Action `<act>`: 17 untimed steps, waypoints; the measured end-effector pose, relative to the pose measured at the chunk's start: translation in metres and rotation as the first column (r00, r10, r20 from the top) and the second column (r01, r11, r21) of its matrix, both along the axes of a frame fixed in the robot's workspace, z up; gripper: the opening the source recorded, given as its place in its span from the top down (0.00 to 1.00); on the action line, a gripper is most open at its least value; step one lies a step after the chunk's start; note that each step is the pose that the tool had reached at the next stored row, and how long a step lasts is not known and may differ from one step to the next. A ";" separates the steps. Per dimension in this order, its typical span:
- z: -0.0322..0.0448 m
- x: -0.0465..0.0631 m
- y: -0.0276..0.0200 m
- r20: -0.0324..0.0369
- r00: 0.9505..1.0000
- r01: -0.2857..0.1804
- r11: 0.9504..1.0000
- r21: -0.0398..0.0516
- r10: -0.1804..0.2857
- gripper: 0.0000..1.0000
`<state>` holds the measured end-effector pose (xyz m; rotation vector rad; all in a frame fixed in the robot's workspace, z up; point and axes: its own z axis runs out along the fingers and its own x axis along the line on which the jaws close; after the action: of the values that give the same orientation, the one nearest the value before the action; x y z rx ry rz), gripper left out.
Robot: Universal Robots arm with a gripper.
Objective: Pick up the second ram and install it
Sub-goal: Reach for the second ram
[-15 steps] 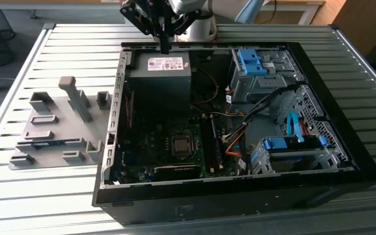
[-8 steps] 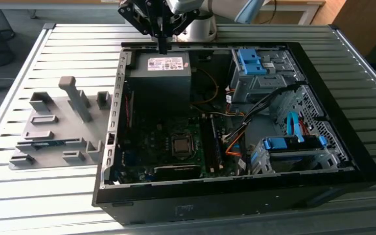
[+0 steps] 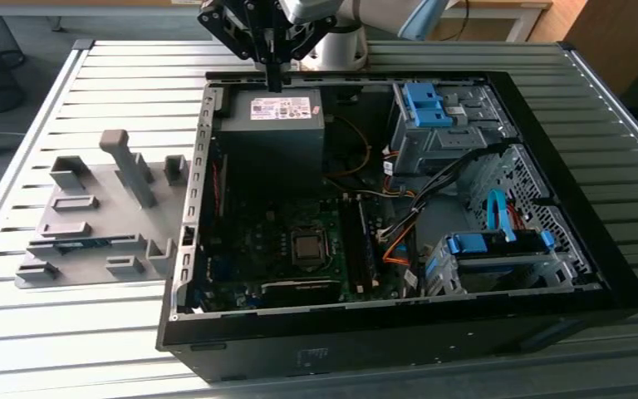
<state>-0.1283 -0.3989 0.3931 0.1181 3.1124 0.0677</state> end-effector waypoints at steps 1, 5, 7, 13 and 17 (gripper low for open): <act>0.0000 0.000 0.0000 0.000 1.000 0.000 1.000 0.000 0.000 0.90; 0.0000 0.000 0.0000 0.000 1.000 0.000 1.000 0.000 0.000 0.90; 0.0000 0.000 0.0000 0.000 1.000 0.000 1.000 0.000 0.000 0.90; 0.0001 -0.004 0.0000 0.000 1.000 0.000 1.000 0.000 0.000 0.90; 0.0000 -0.008 0.0000 0.000 1.000 0.000 1.000 0.000 0.000 0.90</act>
<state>-0.1368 -0.3989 0.3931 0.1181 3.1125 0.0677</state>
